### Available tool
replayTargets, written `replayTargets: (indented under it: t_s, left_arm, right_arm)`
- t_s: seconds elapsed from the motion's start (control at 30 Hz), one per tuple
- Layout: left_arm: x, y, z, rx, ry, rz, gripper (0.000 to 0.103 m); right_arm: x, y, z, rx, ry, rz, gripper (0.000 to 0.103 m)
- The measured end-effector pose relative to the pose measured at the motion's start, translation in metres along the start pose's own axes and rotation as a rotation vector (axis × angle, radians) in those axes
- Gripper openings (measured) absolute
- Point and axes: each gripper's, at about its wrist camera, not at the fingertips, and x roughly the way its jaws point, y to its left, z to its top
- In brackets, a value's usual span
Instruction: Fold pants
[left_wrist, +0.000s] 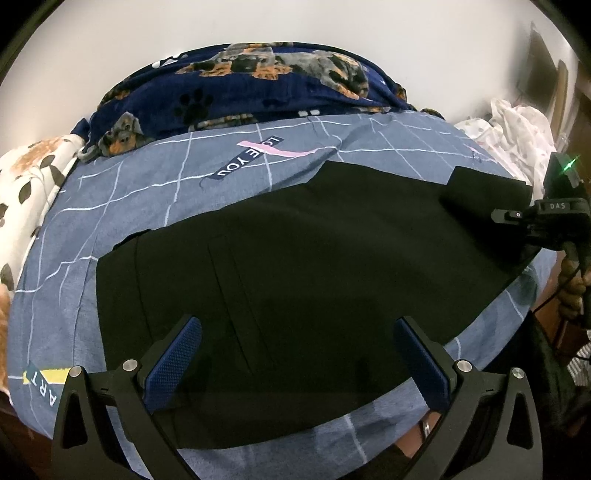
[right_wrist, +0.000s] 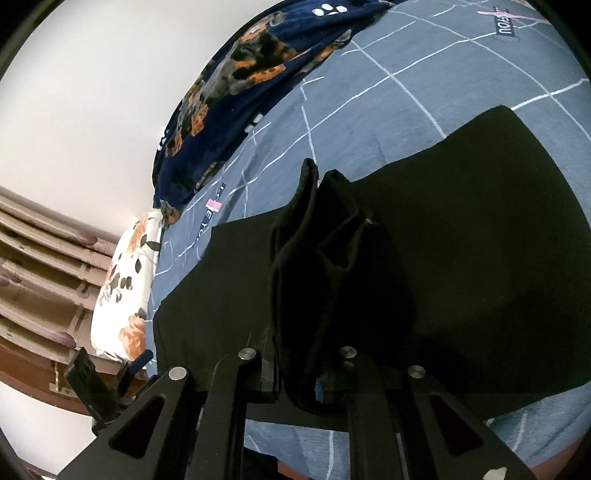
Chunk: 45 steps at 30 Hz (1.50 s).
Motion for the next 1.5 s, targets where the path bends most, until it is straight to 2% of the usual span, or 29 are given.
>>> replayTargets:
  t_s: [0.93,1.5]
  left_arm:
    - [0.004,-0.006,0.000,0.025,0.022,0.018,0.103]
    - [0.009,-0.005,-0.002,0.024,0.035,0.021,0.103]
  right_arm:
    - [0.006,0.015,-0.006,-0.040,0.005,-0.007,0.013]
    - [0.020,0.025,-0.011,-0.064,0.042,0.013,0.015]
